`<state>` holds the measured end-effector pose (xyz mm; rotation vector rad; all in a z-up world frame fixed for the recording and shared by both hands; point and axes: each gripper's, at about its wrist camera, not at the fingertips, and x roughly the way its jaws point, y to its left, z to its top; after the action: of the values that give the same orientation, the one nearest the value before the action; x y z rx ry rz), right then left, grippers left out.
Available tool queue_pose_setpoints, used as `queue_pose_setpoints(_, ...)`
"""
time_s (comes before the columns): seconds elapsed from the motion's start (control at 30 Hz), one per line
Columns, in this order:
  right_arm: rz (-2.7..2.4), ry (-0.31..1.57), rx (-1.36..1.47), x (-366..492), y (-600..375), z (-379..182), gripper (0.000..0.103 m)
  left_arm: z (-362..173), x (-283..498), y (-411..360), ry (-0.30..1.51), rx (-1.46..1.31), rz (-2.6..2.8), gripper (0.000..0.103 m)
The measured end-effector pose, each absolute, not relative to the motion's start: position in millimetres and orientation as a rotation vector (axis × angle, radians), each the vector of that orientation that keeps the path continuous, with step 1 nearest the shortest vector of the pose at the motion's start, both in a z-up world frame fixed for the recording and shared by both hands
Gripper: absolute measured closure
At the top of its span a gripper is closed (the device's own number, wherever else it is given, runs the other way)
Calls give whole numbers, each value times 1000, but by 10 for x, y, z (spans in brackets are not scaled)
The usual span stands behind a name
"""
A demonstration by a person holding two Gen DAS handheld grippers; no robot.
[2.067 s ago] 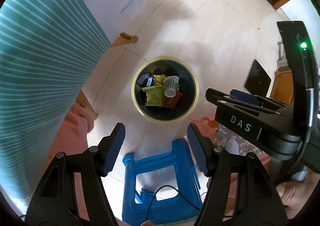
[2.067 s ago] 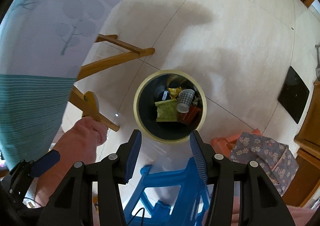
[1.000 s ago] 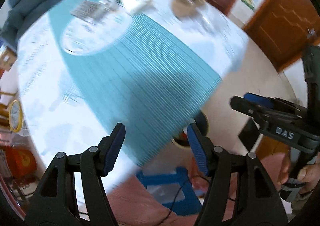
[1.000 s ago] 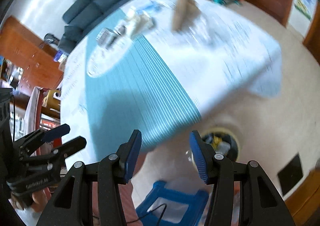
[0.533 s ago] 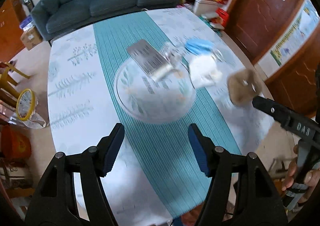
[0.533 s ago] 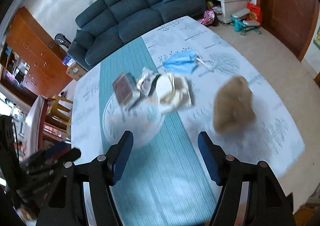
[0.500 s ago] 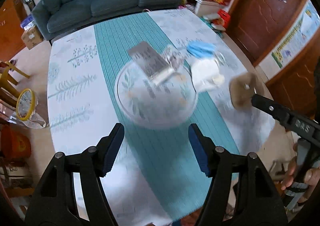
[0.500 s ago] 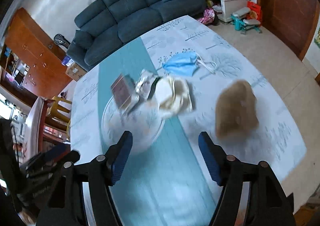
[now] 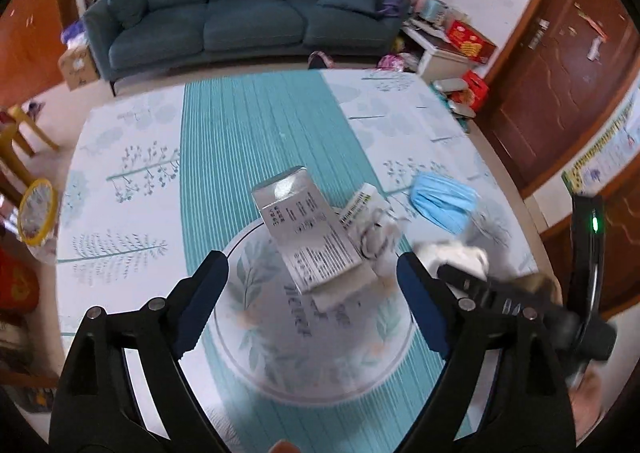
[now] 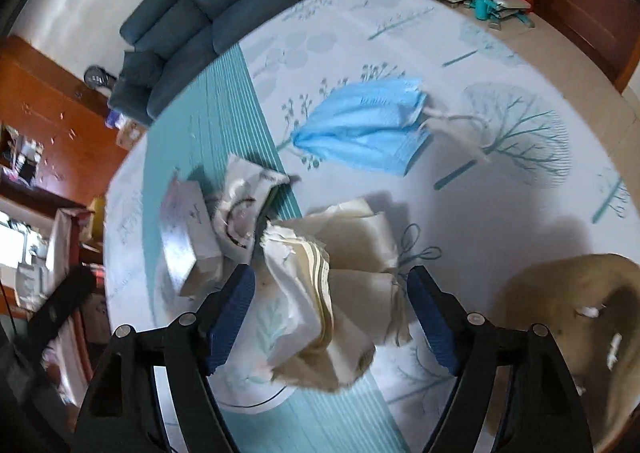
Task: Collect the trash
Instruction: 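Grasp the silver box with left tool while right tool grasps white tissue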
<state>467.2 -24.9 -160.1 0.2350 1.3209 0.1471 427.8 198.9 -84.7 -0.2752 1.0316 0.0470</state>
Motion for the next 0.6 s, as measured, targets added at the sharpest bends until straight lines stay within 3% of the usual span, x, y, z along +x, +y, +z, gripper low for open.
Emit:
queue_pose_setpoints(0.1, 160, 1337, 202, 4664, -194, -1751, 26, -1059, 4491, 2062, 1078, -318, 97, 19)
queue_pose_setpoints(0.2, 179, 1313, 187, 4632, -179, -1765, 41, -1269, 4655, 2104, 1108, -346, 134, 19)
queue_pose_setpoints(0.27, 193, 1310, 175, 4625, -192, -1781, 45, -1367, 4720, 2096, 1117, -349, 152, 19)
queue_pose_setpoints(0.6, 193, 1273, 178, 4500, -208, -1745, 50, -1656, 4955, 1912, 1168, -323, 210, 19)
